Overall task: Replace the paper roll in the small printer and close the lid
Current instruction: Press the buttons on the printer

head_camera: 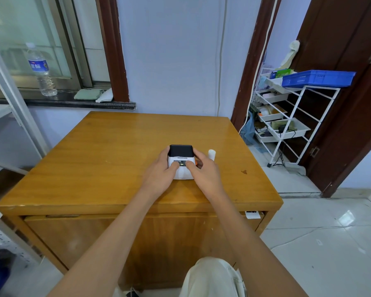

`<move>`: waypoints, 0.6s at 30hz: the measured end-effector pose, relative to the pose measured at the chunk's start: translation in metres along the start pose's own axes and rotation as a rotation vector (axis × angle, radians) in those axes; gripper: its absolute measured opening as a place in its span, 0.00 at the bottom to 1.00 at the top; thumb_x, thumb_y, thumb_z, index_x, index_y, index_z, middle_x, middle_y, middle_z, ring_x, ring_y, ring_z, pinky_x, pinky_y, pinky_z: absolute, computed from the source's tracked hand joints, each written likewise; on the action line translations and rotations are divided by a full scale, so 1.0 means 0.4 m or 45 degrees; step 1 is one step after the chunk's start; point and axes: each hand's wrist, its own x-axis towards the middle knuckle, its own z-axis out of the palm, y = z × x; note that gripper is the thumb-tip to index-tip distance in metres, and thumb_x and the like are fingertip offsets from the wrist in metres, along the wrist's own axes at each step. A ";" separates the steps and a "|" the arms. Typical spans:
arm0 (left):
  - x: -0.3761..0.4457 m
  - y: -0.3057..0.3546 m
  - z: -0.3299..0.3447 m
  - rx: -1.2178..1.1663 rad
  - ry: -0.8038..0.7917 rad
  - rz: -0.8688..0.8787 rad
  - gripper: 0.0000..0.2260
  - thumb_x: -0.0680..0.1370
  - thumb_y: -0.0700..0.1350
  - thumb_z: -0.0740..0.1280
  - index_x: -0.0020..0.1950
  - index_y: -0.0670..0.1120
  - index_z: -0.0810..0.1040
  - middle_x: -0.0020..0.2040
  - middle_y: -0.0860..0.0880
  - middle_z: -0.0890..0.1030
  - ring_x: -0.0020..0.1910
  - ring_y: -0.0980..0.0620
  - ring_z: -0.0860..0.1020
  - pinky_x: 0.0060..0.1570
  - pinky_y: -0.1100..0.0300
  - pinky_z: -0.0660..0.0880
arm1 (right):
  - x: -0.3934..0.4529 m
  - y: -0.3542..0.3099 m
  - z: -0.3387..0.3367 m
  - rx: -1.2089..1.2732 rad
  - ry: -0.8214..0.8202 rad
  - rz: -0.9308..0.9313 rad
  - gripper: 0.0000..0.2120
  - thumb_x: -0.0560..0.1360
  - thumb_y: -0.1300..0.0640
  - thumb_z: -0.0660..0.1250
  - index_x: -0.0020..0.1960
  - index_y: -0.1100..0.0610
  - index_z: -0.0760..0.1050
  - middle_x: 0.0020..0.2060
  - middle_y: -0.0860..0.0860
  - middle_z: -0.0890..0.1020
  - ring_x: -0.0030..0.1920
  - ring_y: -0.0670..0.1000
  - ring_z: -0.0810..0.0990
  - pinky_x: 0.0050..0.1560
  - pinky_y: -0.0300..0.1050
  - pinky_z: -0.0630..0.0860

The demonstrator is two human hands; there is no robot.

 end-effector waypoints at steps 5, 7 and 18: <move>-0.001 0.001 0.000 0.000 -0.002 0.003 0.29 0.83 0.52 0.59 0.84 0.53 0.56 0.78 0.53 0.70 0.73 0.48 0.72 0.69 0.50 0.70 | -0.001 -0.003 -0.002 -0.009 -0.005 0.016 0.26 0.80 0.50 0.67 0.77 0.44 0.72 0.52 0.44 0.85 0.60 0.51 0.84 0.61 0.53 0.82; -0.001 0.001 0.000 0.003 0.001 0.004 0.30 0.82 0.52 0.59 0.84 0.53 0.56 0.77 0.53 0.71 0.71 0.48 0.73 0.67 0.50 0.71 | 0.000 -0.002 -0.001 -0.016 -0.006 0.031 0.27 0.79 0.49 0.67 0.78 0.45 0.72 0.53 0.42 0.85 0.58 0.49 0.84 0.61 0.52 0.82; 0.000 0.000 0.001 0.012 0.008 -0.005 0.29 0.82 0.52 0.59 0.84 0.53 0.57 0.75 0.52 0.74 0.69 0.47 0.74 0.66 0.49 0.72 | -0.002 -0.004 -0.001 0.001 0.001 0.019 0.26 0.79 0.49 0.67 0.77 0.43 0.73 0.53 0.45 0.86 0.58 0.51 0.84 0.60 0.55 0.82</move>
